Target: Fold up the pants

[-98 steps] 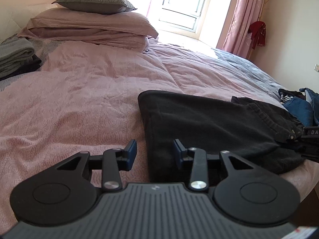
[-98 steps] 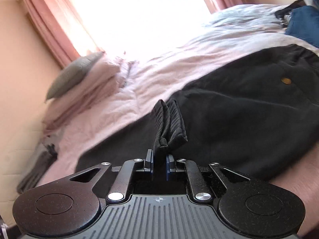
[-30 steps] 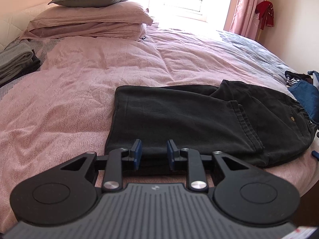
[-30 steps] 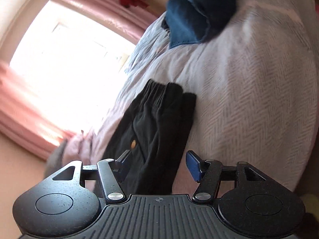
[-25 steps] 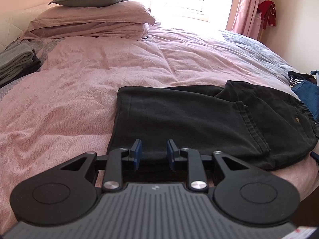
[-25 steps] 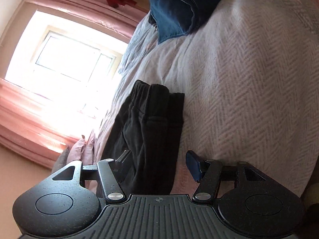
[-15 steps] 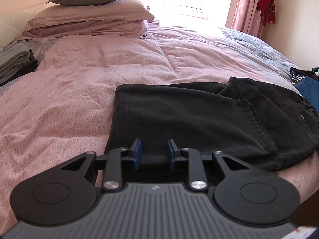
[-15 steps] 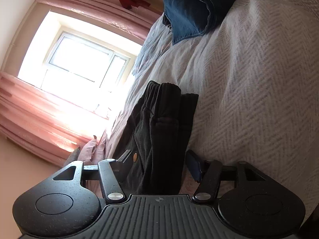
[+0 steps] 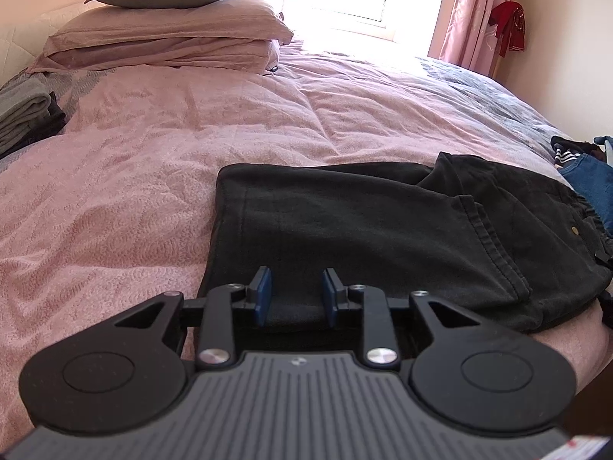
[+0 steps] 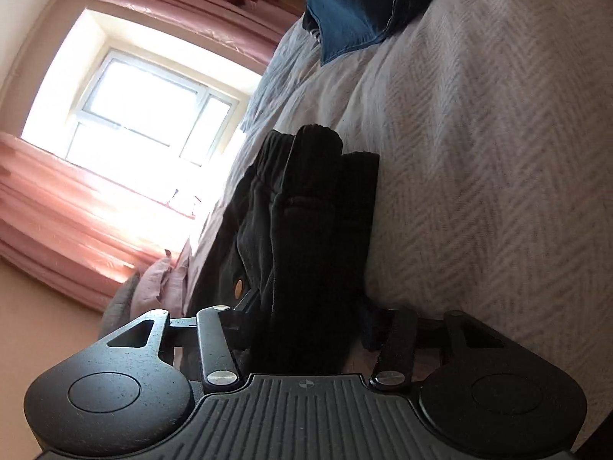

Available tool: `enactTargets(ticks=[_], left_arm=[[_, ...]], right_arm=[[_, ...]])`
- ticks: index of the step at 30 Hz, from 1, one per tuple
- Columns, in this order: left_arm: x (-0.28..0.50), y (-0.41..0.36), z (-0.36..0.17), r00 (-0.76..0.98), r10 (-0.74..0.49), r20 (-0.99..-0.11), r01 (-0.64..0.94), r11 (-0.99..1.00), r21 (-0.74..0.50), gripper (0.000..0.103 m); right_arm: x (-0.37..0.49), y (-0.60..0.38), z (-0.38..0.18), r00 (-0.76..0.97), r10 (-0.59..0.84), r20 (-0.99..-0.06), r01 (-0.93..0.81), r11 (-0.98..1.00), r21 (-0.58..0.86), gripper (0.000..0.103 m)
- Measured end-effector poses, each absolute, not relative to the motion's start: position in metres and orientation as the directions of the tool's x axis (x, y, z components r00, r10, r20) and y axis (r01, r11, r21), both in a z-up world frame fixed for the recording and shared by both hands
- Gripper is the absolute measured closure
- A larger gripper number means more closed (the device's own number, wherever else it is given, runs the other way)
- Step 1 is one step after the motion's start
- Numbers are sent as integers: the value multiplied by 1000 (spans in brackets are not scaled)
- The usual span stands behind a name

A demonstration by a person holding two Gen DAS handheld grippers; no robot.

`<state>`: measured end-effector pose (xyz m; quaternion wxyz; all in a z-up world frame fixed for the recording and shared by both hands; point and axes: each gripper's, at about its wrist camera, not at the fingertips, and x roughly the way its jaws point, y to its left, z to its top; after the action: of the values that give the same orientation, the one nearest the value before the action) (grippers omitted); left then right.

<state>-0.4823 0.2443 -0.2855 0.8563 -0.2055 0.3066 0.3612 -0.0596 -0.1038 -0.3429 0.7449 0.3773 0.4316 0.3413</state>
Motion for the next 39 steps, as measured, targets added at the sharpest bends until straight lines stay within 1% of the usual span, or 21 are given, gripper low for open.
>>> enactTargets(ticks=[1, 2, 4, 5, 6, 9, 11, 12, 13, 15, 17, 18, 21, 23, 24, 26, 28, 31, 33, 36, 39], left_arm=[[-483, 245, -286, 554, 490, -673, -744, 655, -136, 79], [-483, 246, -286, 556, 488, -673, -743, 654, -140, 79], [-483, 247, -286, 558, 488, -671, -742, 655, -141, 79], [-483, 247, -286, 560, 487, -671, -741, 656, -143, 79], [-484, 248, -286, 563, 484, -670, -740, 657, -146, 79], [-491, 251, -281, 568, 490, -661, -745, 648, -159, 79], [-503, 255, -276, 569, 506, -648, -758, 629, -175, 79], [-510, 258, -274, 571, 510, -643, -763, 618, -188, 79], [-519, 262, -272, 573, 514, -638, -770, 605, -204, 79], [-537, 269, -270, 570, 526, -631, -785, 575, -229, 79], [-558, 277, -270, 554, 543, -632, -806, 539, -244, 79], [-569, 280, -271, 544, 551, -634, -817, 519, -251, 79], [-601, 290, -275, 515, 564, -646, -846, 458, -275, 79], [-620, 295, -280, 494, 565, -661, -863, 415, -290, 79], [-629, 297, -283, 485, 563, -669, -869, 397, -296, 79], [-643, 298, -289, 469, 558, -684, -879, 369, -302, 79], [-653, 298, -296, 455, 548, -702, -887, 347, -305, 79], [-662, 297, -305, 450, 527, -721, -890, 329, -315, 79], [-665, 294, -308, 453, 521, -723, -888, 335, -316, 79], [-662, 293, -312, 448, 513, -732, -889, 345, -302, 79], [-654, 294, -312, 428, 518, -741, -896, 350, -273, 79]], right_arm=[[-60, -105, -342, 396, 838, -376, -177, 472, 864, 57], [-60, -106, -341, 391, 848, -358, -174, 450, 876, 70], [-58, -107, -336, 401, 851, -339, -192, 440, 877, 80], [-59, -106, -332, 405, 847, -345, -219, 456, 863, 83], [-60, -103, -327, 412, 831, -374, -241, 495, 835, 84], [-66, -77, -303, 430, 737, -522, -288, 660, 694, 88], [-79, -50, -275, 459, 641, -615, -329, 766, 552, 88], [-87, -40, -259, 486, 603, -633, -352, 797, 490, 88], [-103, -31, -242, 526, 579, -624, -394, 815, 424, 89], [-132, -3, -207, 602, 576, -553, -516, 809, 282, 89], [-175, 24, -182, 634, 615, -469, -629, 763, 149, 89], [-208, 37, -171, 643, 639, -421, -684, 727, 59, 89], [-288, 80, -165, 602, 744, -289, -798, 565, -209, 89], [-342, 103, -177, 520, 822, -234, -829, 419, -369, 87], [-370, 110, -185, 467, 855, -224, -833, 340, -437, 87], [-422, 123, -213, 354, 903, -242, -817, 172, -551, 86], [-464, 137, -257, 246, 909, -336, -773, -25, -634, 85], [-496, 156, -334, 188, 834, -518, -707, -251, -661, 85], [-509, 153, -357, 237, 861, -450, -634, -214, -744, 85], [-500, 162, -347, 219, 852, -476, -684, -215, -698, 85], [-499, 166, -345, 213, 851, -481, -682, -223, -697, 85]])
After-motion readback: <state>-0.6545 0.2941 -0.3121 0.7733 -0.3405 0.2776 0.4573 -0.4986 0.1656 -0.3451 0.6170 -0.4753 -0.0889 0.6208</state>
